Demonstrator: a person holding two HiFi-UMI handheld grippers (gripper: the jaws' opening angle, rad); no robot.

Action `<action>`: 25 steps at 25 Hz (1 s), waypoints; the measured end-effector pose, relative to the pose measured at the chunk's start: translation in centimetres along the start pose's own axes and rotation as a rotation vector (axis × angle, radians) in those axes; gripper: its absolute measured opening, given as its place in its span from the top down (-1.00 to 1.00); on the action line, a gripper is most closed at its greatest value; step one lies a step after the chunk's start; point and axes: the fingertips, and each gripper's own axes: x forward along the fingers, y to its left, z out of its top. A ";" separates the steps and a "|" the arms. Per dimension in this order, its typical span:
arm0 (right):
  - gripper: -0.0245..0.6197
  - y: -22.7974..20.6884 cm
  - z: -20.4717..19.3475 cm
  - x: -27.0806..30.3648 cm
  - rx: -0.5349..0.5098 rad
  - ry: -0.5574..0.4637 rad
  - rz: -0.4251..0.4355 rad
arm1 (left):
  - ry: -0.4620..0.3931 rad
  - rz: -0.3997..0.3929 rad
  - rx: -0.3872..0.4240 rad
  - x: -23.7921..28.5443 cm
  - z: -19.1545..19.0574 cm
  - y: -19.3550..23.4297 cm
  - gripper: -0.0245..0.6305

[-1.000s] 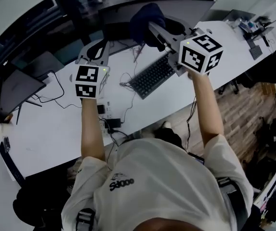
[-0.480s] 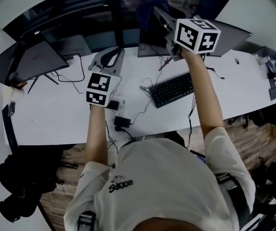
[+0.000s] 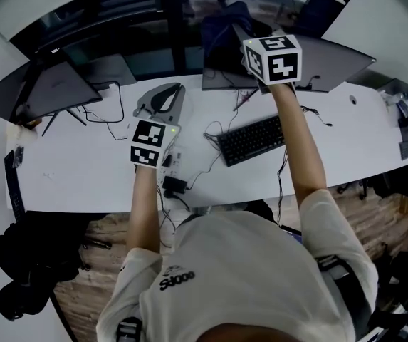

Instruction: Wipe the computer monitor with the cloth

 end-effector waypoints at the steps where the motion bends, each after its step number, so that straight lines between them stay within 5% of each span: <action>1: 0.65 -0.3 -0.1 -0.1 -0.002 0.001 0.005 | -0.005 0.003 0.003 0.1 0.3 -0.2 0.83; 25: 0.65 -15.8 -6.4 -7.1 0.084 0.005 -0.043 | -0.063 0.019 -0.048 7.9 5.4 -9.0 0.83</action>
